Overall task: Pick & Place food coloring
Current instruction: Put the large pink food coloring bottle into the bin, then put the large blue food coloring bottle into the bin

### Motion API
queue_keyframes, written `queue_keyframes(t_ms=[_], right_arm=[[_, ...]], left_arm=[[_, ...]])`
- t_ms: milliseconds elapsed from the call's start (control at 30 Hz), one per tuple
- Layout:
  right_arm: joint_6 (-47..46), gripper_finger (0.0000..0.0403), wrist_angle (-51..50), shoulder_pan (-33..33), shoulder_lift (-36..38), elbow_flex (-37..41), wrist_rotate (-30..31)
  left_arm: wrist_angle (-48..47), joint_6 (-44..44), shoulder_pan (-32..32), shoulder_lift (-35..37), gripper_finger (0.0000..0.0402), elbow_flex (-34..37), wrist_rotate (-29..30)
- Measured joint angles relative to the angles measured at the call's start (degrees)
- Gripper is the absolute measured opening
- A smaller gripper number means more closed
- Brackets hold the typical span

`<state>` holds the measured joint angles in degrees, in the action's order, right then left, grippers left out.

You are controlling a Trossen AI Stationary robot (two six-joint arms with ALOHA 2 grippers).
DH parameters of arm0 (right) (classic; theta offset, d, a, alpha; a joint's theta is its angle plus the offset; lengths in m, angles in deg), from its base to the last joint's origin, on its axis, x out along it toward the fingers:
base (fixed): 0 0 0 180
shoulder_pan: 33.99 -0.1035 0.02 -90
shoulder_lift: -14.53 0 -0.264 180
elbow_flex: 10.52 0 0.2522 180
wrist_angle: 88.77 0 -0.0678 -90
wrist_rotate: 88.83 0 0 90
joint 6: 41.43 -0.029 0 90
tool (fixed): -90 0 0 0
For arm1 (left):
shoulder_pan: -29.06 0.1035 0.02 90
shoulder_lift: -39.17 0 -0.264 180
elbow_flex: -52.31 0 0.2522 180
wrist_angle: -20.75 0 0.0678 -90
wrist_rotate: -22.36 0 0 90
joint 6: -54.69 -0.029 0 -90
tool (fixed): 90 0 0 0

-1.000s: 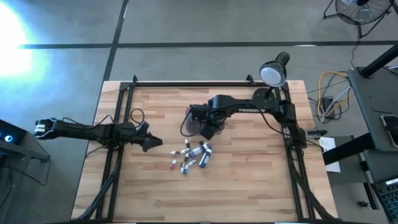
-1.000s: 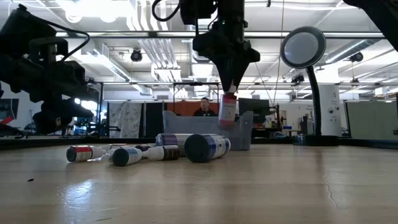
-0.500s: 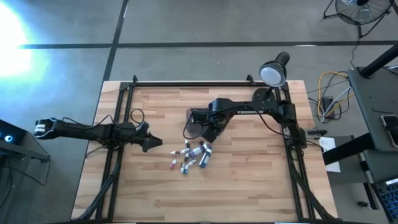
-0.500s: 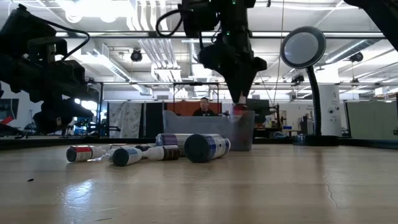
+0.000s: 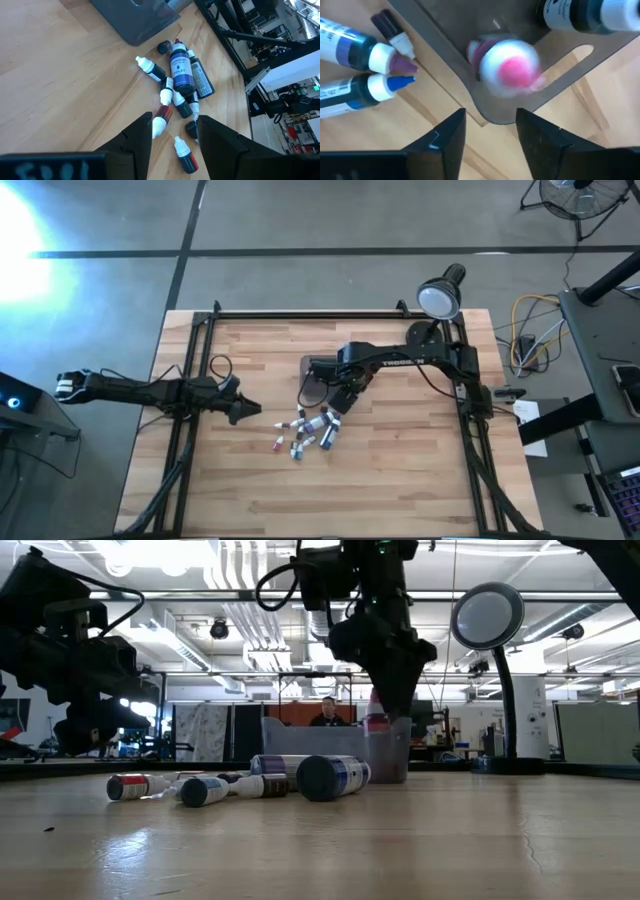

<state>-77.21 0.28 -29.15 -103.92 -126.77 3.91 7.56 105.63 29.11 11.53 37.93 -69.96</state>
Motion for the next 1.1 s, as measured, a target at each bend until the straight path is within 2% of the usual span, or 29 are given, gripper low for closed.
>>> queue_keyframes(t_ms=[200,467,667,800,900,1033,1100], right_arm=[[-0.5,0.0208,0.0,-0.1,1.0,0.4,0.3],[-0.4,0.0231,-0.9,-2.4,5.1,0.4,2.7],[0.3,0.0237,-0.8,-8.8,10.0,2.1,5.0],[1.5,0.0235,1.3,-15.3,10.5,4.7,4.8],[8.6,0.0237,8.1,-20.0,8.9,7.3,4.2],[27.9,0.0240,18.5,-24.0,5.2,8.4,5.0],[35.3,0.0239,20.7,-24.6,3.1,8.1,6.4]], left_arm=[[0.0,0.0,0.0,0.0,0.0131,0.0,0.0],[0.0,-0.8,0.0,0.0,0.0131,0.0,0.0],[0.6,-0.9,0.0,0.0,0.0131,0.0,-0.1],[0.7,-1.7,0.0,0.0,0.0131,0.1,-0.1],[0.7,-2.6,0.0,0.0,0.0131,0.1,-0.1],[0.7,-2.7,0.0,0.0,0.0131,0.1,-0.1],[0.7,-2.4,0.0,0.0,0.0131,0.1,-0.1]])
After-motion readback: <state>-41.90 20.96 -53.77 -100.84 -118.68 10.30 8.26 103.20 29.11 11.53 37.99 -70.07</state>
